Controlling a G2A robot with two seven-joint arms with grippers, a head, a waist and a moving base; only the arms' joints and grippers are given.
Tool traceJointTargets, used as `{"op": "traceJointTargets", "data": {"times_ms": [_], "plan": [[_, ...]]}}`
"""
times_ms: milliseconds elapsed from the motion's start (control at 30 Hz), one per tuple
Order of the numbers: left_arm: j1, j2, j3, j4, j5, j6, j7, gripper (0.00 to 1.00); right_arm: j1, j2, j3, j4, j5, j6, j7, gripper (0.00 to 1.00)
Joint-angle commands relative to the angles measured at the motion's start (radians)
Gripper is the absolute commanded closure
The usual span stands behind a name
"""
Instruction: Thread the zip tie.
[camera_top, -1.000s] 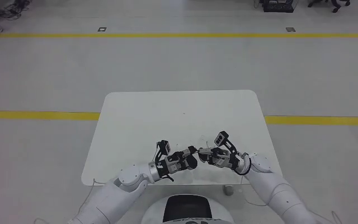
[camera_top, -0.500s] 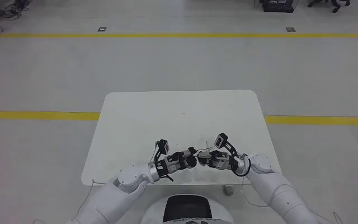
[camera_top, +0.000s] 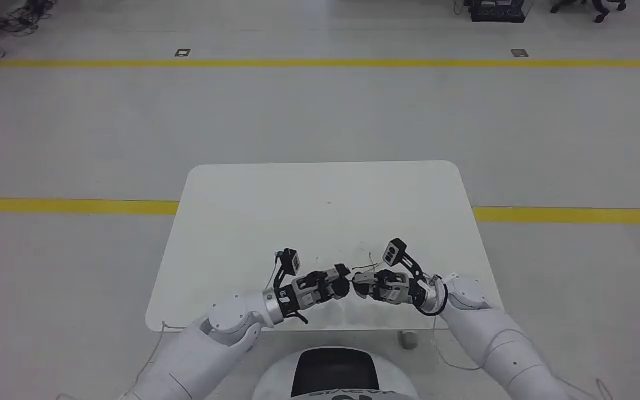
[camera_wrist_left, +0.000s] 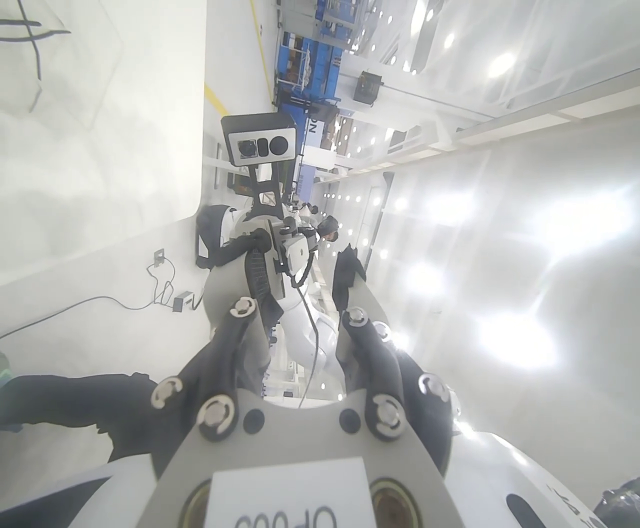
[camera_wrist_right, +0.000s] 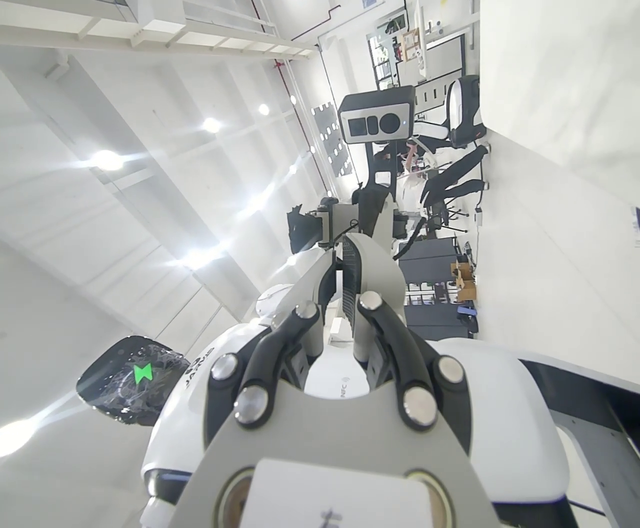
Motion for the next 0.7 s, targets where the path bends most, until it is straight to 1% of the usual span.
{"op": "traceJointTargets", "data": {"times_ms": [0, 300, 367, 467, 667], "plan": [[-0.001, 0.0, 0.001, 0.001, 0.003, 0.0, -0.001, 0.75, -0.006, 0.0, 0.0, -0.017, -0.012, 0.003, -0.029, 1.0], [-0.003, 0.0, 0.005, 0.006, 0.007, -0.004, 0.003, 0.82, -0.021, 0.012, 0.024, -0.049, -0.061, 0.014, -0.049, 1.0], [-0.005, -0.001, 0.009, 0.008, 0.009, -0.003, 0.003, 0.82, -0.025, 0.014, 0.03, -0.054, -0.063, 0.012, -0.05, 1.0], [-0.008, -0.002, 0.013, 0.01, 0.008, -0.001, 0.005, 0.82, -0.032, 0.016, 0.036, -0.061, -0.061, 0.011, -0.044, 1.0], [-0.011, -0.002, 0.017, 0.013, 0.014, 0.0, 0.009, 0.85, -0.034, 0.02, 0.04, -0.068, -0.074, 0.014, -0.019, 1.0]]}}
